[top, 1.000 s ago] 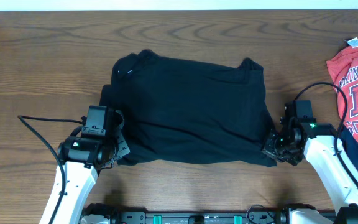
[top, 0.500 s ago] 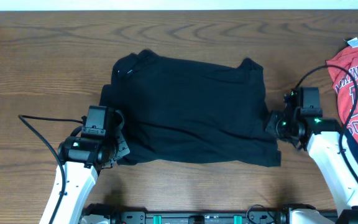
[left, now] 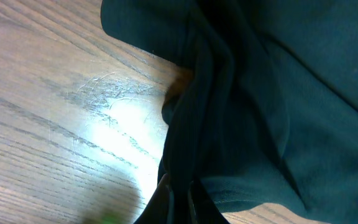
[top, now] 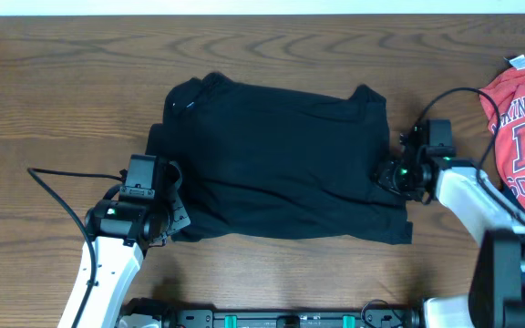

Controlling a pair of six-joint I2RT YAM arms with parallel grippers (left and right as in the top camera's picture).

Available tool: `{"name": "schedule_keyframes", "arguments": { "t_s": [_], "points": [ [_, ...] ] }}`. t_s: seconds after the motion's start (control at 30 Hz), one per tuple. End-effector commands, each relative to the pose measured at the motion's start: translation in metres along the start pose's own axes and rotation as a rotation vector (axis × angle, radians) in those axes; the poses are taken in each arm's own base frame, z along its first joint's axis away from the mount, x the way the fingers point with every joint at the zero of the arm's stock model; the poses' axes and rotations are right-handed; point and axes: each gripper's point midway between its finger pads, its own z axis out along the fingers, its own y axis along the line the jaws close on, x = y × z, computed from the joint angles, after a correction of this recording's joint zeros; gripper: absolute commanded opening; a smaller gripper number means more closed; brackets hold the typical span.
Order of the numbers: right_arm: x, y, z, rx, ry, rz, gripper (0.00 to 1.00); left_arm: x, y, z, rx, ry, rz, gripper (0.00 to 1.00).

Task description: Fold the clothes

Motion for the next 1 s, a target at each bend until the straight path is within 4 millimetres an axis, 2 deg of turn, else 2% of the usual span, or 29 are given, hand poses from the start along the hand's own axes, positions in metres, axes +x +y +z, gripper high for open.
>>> {"name": "schedule_keyframes", "arguments": {
  "t_s": [0.0,0.07,0.1,0.17,0.2,0.33,0.5,0.67,0.8,0.97],
  "points": [
    [-0.003,0.012,0.015,-0.078,0.027,-0.009,0.43,0.003,0.004,0.003,-0.013,0.011,0.003,0.06],
    [-0.007,0.012,0.025,-0.086,0.021,0.005,0.41,0.004,0.004,0.004,-0.016,0.015,0.004,0.06],
    [-0.008,0.012,0.029,-0.087,0.021,0.011,0.34,0.005,0.005,0.004,-0.017,0.017,0.004,0.06],
    [-0.007,0.009,0.038,-0.083,0.029,0.018,0.07,0.006,0.005,0.005,-0.02,0.021,0.004,0.06],
    [-0.005,0.008,0.043,-0.08,0.038,0.029,0.01,0.006,0.006,0.006,-0.021,0.022,0.004,0.06],
    [-0.009,0.005,0.053,-0.075,0.029,0.042,0.01,0.008,0.007,0.006,-0.026,0.03,0.004,0.06],
    [-0.044,0.012,0.044,-0.119,-0.077,0.042,0.01,0.01,0.009,0.006,-0.034,0.038,0.005,0.06],
    [-0.082,0.039,0.019,-0.231,-0.139,0.028,0.01,0.011,0.009,0.006,-0.034,0.038,0.005,0.06],
    [-0.114,0.062,-0.023,-0.278,-0.206,0.002,0.01,0.011,0.009,0.006,-0.034,0.038,0.005,0.06],
    [-0.132,0.076,-0.071,-0.206,-0.273,-0.087,0.01,0.011,0.009,0.006,-0.034,0.038,0.005,0.06]
  ]
}}
